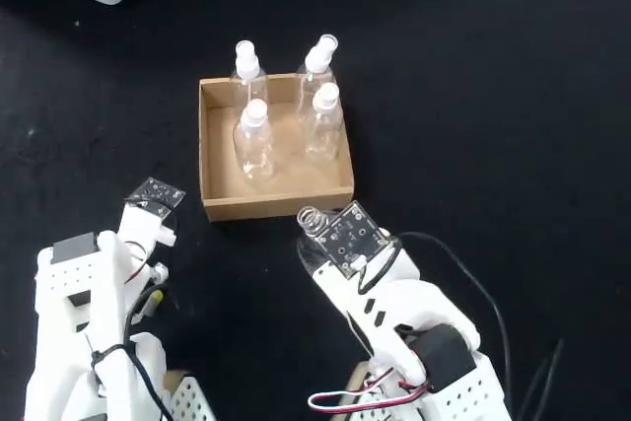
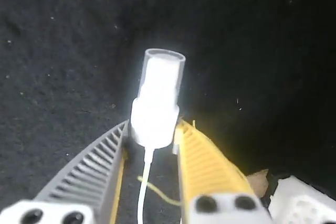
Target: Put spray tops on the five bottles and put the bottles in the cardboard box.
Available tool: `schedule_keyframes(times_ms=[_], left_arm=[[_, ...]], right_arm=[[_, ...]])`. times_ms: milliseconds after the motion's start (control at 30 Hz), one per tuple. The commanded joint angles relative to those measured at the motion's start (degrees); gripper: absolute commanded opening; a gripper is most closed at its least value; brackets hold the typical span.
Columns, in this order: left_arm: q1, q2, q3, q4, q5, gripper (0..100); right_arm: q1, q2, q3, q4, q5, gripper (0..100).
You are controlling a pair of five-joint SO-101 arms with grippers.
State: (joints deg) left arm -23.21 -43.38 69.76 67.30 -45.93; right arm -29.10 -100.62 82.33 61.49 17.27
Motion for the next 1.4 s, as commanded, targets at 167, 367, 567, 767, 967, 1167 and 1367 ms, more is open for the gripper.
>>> schedule_keyframes(times_ms=[167, 367, 567, 767, 967, 1167, 1367], left_arm=[[0.4, -0.8, -8.4, 11.3, 0.2, 3], [0.4, -0.8, -14.0, 17.4, 0.3, 3], [0.4, -0.8, -17.0, 20.1, 0.4, 3], [0.4, -4.7, -17.4, 20.0, 4.7, 3], [0.4, -18.3, -16.8, 20.6, 10.3, 3], [0.6, -26.4, -17.4, 23.3, 11.2, 3], [0.5, -29.4, -17.5, 23.3, 11.3, 3]], right_arm=[[1.8, -1.1, -0.7, -1.2, -0.1, 1.1], [1.8, -1.1, -0.7, -1.2, -0.1, 1.1], [1.8, -1.1, -0.7, -1.2, -0.1, 1.1], [1.8, -1.1, -0.7, -1.2, -0.1, 1.1], [1.8, -1.1, -0.7, -1.2, -0.2, 1.1], [1.8, -1.2, -0.7, -1.2, -0.2, 1.1], [1.8, -1.2, -0.7, -1.2, -0.2, 1.1]])
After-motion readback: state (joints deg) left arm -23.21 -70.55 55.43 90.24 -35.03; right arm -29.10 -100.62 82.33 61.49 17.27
